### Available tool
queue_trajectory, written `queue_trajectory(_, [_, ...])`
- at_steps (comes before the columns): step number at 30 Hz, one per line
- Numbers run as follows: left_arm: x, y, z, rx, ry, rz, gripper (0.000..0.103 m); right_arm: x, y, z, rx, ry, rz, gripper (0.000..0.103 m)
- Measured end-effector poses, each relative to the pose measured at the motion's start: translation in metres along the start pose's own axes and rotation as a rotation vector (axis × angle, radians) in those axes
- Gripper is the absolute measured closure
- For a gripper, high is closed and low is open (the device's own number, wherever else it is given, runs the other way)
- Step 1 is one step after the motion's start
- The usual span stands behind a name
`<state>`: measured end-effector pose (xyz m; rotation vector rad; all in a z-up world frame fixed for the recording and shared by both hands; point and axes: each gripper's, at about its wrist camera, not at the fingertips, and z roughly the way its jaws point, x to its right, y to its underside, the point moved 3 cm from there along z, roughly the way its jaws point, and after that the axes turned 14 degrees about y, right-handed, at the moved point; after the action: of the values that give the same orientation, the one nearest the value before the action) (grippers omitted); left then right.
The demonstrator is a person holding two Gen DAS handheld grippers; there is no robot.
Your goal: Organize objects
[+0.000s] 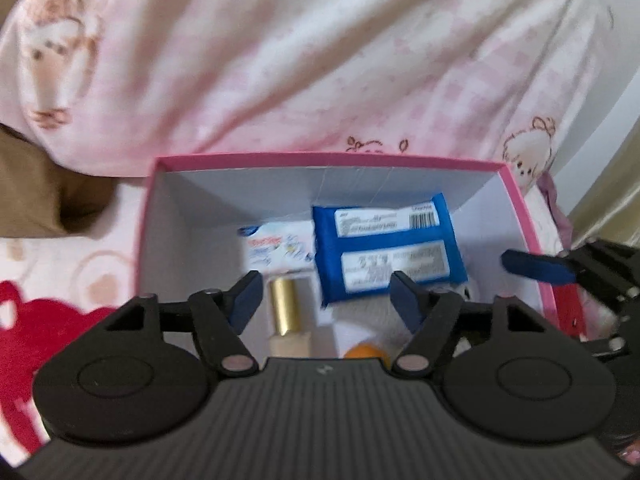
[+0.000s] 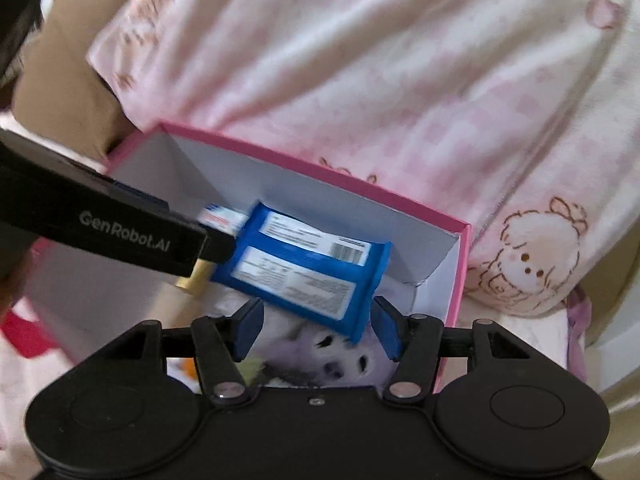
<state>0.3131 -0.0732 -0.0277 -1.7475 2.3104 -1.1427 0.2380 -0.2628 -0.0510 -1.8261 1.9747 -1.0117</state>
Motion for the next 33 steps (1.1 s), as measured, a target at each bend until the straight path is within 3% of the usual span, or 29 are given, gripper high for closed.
queue_trajectory(4, [0.008, 0.01, -0.037, -0.019, -0.019, -0.007, 0.031, 0.003, -0.004, -0.043, 0.044, -0.034, 0.037, 0.037])
queue_trajectory(12, [0.034, 0.029, -0.117, 0.015, -0.067, 0.051, 0.03, 0.006, -0.002, -0.128, 0.107, -0.048, 0.048, 0.034])
queue_trajectory(17, [0.044, 0.044, -0.157, 0.026, -0.086, 0.077, 0.025, 0.01, 0.007, -0.168, 0.097, -0.084, 0.06, 0.033])
queue_trajectory(25, [0.051, 0.079, -0.196, 0.041, -0.09, 0.089, 0.024, 0.007, 0.035, -0.206, 0.101, -0.093, 0.082, 0.032])
queue_trajectory(33, [0.052, 0.121, -0.205, 0.013, -0.078, 0.077, 0.023, 0.011, 0.069, -0.221, 0.085, -0.101, 0.172, 0.031])
